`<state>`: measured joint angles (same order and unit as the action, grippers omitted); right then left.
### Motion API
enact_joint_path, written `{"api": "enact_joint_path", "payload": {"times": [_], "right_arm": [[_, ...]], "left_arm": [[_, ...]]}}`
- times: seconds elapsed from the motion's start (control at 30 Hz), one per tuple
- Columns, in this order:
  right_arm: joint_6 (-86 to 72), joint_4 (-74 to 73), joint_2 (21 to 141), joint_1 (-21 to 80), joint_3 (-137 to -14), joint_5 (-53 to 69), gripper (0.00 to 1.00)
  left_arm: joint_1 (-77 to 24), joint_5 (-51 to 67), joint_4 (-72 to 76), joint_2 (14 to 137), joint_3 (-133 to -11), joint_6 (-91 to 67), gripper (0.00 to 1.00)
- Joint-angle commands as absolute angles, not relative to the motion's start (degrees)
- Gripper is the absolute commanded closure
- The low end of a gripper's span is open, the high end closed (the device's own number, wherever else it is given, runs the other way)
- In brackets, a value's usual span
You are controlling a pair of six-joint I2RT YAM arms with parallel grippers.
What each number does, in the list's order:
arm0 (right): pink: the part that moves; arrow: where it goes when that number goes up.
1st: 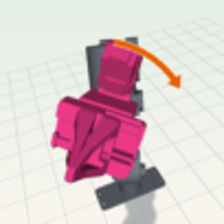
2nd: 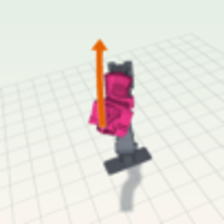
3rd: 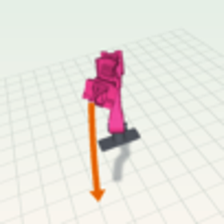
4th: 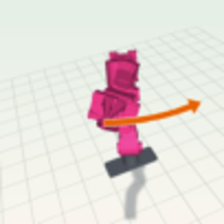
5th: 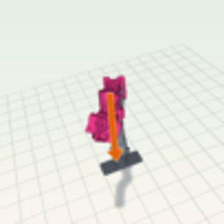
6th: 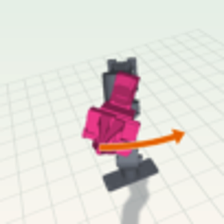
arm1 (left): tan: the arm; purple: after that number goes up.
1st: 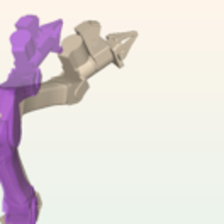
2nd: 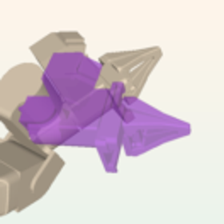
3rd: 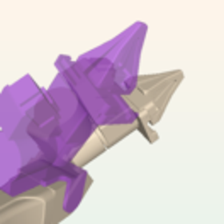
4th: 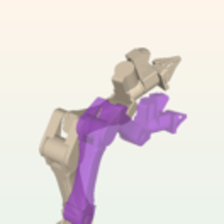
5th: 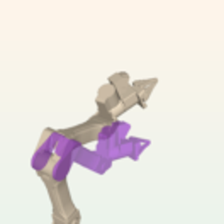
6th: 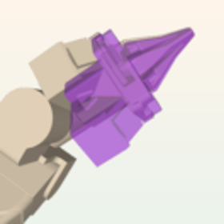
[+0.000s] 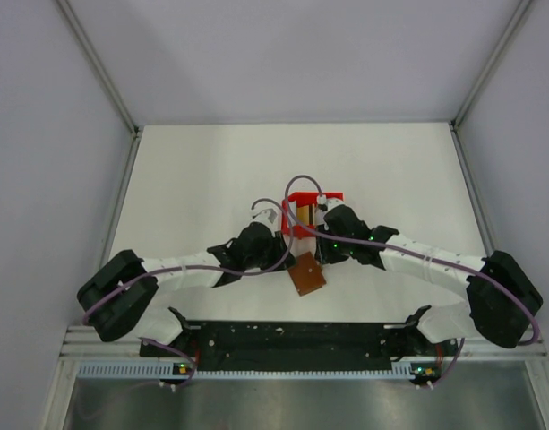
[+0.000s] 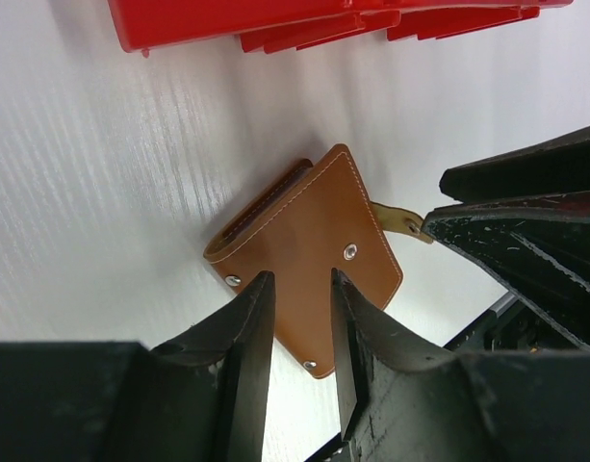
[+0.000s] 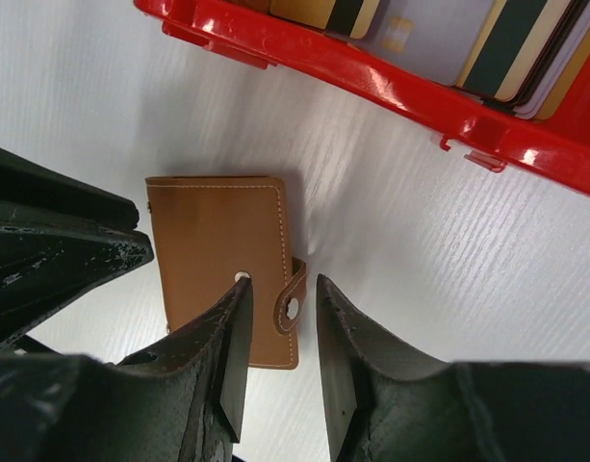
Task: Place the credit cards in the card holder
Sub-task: Close the card holder at the center of the board.
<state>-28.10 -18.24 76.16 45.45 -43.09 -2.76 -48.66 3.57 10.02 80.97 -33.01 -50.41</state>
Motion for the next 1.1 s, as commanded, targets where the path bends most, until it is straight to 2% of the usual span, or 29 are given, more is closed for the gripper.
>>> {"api": "enact_joint_path", "payload": {"times": [0.0,0.47,0.67,1.07], "right_arm": [[-27.9,-15.9,75.9,45.0,-43.8,-0.4,0.68],[-27.1,-18.7,74.8,45.0,-42.4,-0.3,0.69],[-27.1,-18.6,76.3,45.2,-42.3,-0.3,0.75],[-26.7,-19.3,77.3,45.2,-42.4,-1.2,0.76]], "left_arm": [[-50.5,0.5,12.3,78.8,-32.4,-53.3,0.65],[-55.4,-4.3,11.4,81.1,-34.1,-55.8,0.65],[-55.5,-5.0,12.1,82.3,-33.3,-57.3,0.66],[-55.5,-5.0,13.7,83.4,-32.5,-57.7,0.66]]}}
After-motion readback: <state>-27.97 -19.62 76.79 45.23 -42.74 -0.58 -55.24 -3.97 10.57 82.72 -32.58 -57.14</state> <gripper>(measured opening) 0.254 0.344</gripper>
